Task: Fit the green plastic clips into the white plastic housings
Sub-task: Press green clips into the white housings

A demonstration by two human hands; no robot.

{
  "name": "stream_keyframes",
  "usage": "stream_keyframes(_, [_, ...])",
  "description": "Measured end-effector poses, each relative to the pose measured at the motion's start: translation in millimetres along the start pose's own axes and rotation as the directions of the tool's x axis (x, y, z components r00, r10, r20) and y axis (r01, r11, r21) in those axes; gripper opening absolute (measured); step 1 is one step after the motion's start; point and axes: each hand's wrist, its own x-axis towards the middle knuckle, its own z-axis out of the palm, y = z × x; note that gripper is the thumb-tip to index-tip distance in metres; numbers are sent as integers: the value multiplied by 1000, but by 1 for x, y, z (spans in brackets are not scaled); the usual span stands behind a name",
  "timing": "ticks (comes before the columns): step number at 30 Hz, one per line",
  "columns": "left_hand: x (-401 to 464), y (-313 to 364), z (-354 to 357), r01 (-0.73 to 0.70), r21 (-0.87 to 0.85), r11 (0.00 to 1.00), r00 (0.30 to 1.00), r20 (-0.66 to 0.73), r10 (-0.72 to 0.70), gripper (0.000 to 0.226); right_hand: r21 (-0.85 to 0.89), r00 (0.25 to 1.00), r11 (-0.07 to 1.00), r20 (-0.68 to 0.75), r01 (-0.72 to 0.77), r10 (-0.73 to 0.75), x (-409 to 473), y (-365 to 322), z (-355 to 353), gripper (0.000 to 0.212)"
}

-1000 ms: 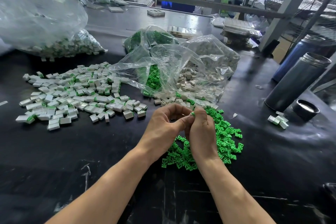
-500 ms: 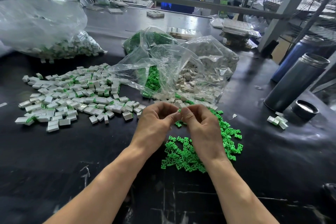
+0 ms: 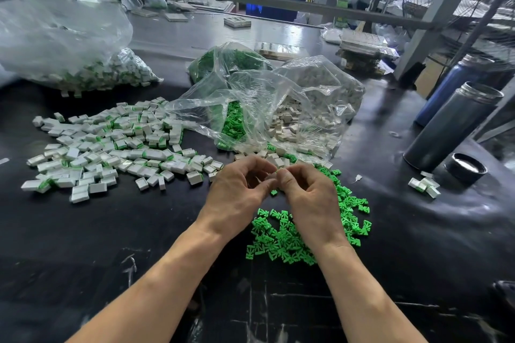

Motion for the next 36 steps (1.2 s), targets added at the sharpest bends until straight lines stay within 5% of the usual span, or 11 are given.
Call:
stream_keyframes(15, [-1,-1,2,-72,236,969,997,-10,76,16,-76,999,996,-17,-38,37,2,4,-1,16])
stream_keyframes(36, [-2,4,0,-61,327,943,998,-9,68,10,-111,999,993,-35,-32,28,0,4,2,16])
